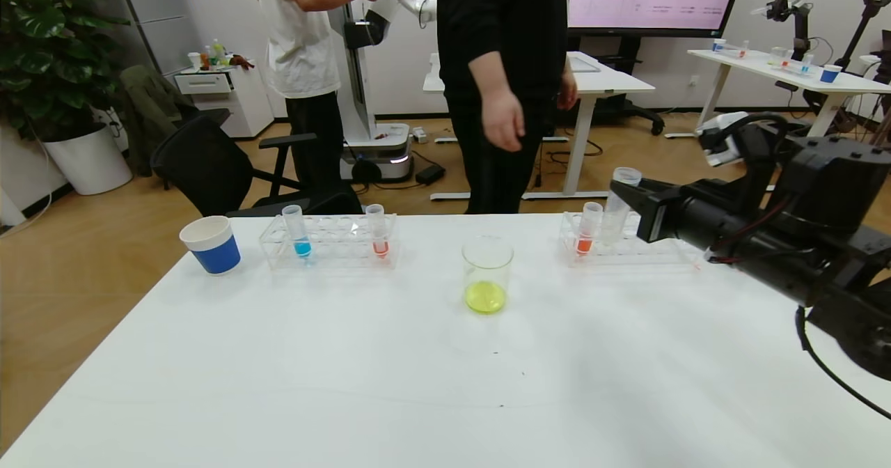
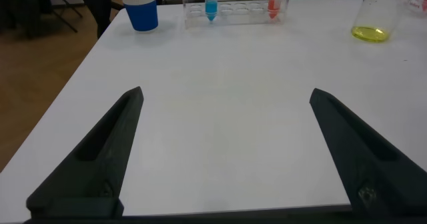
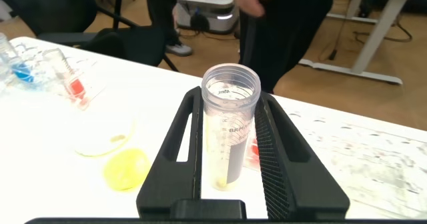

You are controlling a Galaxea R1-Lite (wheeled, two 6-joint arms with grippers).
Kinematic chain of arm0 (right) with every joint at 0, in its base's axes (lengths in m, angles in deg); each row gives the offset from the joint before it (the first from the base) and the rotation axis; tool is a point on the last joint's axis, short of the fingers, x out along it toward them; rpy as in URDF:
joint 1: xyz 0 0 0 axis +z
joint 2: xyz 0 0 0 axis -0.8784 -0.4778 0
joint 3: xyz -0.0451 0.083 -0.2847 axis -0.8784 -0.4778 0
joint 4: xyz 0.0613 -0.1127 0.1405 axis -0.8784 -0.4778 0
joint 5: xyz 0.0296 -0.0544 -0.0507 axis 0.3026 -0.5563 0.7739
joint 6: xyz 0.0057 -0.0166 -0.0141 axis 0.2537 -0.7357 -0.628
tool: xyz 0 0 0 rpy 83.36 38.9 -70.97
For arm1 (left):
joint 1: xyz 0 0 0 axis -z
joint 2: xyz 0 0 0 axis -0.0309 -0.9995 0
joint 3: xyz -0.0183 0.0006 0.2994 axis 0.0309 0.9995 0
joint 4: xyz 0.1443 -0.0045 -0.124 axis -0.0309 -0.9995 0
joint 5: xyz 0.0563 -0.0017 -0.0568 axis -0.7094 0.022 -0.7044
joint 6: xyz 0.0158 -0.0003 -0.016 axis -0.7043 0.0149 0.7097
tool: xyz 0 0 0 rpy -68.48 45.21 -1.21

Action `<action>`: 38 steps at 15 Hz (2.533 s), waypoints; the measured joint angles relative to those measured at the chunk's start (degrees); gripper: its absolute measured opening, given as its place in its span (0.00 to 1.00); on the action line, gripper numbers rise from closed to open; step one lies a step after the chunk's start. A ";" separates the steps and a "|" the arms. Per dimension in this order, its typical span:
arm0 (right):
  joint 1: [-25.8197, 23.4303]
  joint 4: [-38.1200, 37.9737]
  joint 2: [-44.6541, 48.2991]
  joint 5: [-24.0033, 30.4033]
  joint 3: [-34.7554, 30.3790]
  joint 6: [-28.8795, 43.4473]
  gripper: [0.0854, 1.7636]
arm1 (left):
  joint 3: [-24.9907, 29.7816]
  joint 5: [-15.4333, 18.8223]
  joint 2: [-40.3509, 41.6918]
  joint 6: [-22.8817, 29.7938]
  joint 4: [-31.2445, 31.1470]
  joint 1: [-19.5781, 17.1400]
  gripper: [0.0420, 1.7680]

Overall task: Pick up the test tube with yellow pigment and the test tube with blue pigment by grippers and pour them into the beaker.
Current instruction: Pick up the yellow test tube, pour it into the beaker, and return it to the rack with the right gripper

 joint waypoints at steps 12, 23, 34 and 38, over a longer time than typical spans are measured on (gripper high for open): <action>-41.01 -3.63 -9.90 17.47 20.11 -0.37 0.25 | 0.00 0.00 0.00 0.00 0.00 0.00 0.98; -41.84 -1.62 -20.31 17.14 24.39 -0.28 0.25 | 0.00 0.00 0.00 -0.02 0.00 0.00 0.98; -39.61 6.12 -29.27 16.81 25.30 -0.30 0.25 | 0.00 0.00 0.00 -0.02 0.00 0.00 0.98; -39.55 6.23 -30.95 16.81 24.28 -0.39 0.25 | 0.00 0.00 0.00 0.00 0.01 0.00 0.98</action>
